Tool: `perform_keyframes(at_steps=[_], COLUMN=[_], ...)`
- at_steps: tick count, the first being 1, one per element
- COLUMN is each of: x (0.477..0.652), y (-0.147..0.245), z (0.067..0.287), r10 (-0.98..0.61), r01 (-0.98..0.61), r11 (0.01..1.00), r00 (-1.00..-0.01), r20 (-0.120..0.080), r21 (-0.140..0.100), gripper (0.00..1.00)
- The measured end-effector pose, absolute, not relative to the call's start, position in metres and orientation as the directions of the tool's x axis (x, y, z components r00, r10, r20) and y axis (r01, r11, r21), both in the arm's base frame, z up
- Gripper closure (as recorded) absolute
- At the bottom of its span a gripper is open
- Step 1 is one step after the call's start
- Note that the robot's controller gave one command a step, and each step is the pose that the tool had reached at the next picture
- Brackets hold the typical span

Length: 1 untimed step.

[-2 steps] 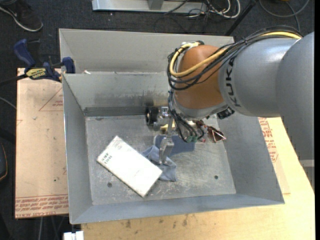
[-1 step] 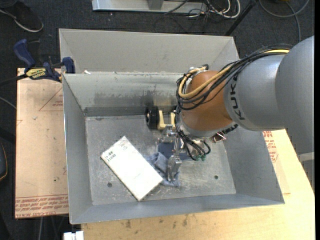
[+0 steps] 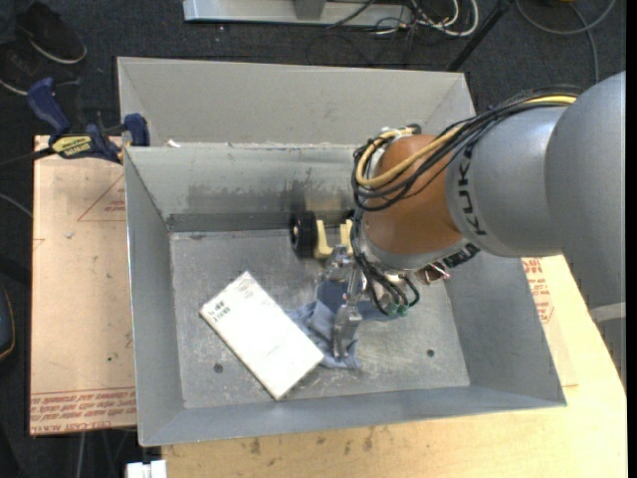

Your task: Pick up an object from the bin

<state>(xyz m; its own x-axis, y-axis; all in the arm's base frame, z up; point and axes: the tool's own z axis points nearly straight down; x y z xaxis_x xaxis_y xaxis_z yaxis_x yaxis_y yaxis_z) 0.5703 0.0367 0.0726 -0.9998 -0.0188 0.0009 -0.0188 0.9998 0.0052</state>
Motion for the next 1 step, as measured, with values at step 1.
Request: perform_keyframes(at_steps=[1], x=[0.5729], y=[0.0382], z=[0.0741], r10=[-0.034], r01=[-0.034], r11=[0.999], r00=[-0.999], r20=[-0.003], r21=[0.002], gripper=[0.00])
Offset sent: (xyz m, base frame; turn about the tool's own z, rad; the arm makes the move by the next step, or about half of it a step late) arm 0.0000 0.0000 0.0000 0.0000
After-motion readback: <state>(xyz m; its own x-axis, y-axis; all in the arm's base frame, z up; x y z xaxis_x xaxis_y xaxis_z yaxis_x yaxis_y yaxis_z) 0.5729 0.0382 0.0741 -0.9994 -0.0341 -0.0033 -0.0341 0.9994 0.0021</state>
